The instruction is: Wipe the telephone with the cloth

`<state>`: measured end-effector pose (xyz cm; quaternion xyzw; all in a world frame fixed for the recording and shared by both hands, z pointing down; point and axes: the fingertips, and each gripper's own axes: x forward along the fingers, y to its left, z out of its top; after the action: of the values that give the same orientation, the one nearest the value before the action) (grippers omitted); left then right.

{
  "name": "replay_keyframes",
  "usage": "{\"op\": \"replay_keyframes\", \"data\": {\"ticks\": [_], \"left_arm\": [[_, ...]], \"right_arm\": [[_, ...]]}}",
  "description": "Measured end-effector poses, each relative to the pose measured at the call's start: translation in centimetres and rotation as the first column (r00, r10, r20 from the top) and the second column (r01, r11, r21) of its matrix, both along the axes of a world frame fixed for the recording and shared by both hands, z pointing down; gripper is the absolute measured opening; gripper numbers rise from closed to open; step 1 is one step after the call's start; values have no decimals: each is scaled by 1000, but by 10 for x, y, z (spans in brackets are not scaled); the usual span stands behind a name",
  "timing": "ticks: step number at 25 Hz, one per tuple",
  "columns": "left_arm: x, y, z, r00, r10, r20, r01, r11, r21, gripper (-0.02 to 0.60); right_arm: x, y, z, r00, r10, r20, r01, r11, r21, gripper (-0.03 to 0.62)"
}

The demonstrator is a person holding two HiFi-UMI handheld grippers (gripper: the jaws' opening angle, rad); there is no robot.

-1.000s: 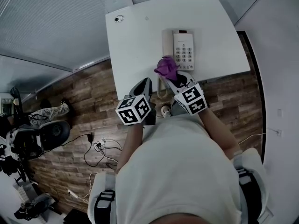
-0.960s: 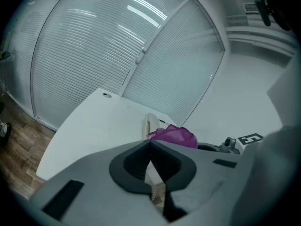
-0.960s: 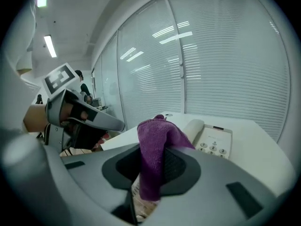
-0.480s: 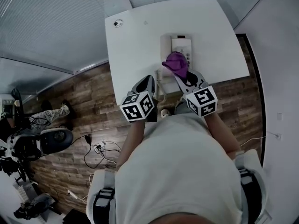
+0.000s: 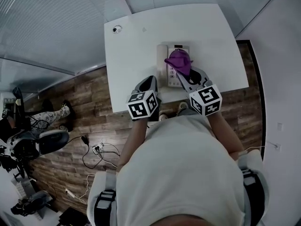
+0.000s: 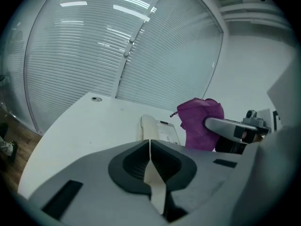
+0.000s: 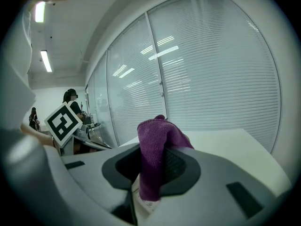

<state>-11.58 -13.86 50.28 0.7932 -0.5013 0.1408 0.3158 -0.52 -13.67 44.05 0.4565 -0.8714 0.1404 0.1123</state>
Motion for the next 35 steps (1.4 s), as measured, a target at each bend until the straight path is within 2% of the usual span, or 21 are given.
{"op": "replay_keyframes", "data": {"ticks": [7, 8, 10, 12, 15, 17, 26, 31, 35], "left_arm": [[21, -19, 5, 1000, -19, 21, 20, 1000, -11, 25], [25, -21, 6, 1000, -16, 26, 16, 1000, -13, 41], [30, -25, 9, 999, -10, 46, 10, 1000, -16, 140], [33, -29, 13, 998, -8, 68, 9, 1000, -15, 160], [41, -36, 22, 996, 1, 93, 1, 1000, -20, 226], [44, -39, 26, 992, 10, 122, -7, 1000, -26, 239], [52, -59, 43, 974, 0, 228, 10, 999, -46, 253], [53, -66, 53, 952, -15, 306, 31, 998, -48, 253], [52, -69, 58, 948, -37, 317, 54, 997, -46, 229]], "right_arm": [[18, -20, -1, 999, -37, 19, 37, 999, -1, 95], [20, -22, 0, 999, -41, 22, 41, 999, -3, 95], [24, -26, 1, 998, -48, 33, 48, 999, -7, 95], [28, -30, 2, 998, -53, 43, 53, 999, -7, 95], [34, -35, 3, 997, -55, 61, 55, 998, -6, 95], [37, -35, 3, 996, -63, 67, 64, 998, -8, 95], [47, -42, 6, 992, -102, 80, 104, 995, -13, 95], [51, -47, 8, 989, -120, 90, 122, 992, -15, 95], [53, -49, 11, 986, -138, 89, 140, 990, -16, 95]]}}
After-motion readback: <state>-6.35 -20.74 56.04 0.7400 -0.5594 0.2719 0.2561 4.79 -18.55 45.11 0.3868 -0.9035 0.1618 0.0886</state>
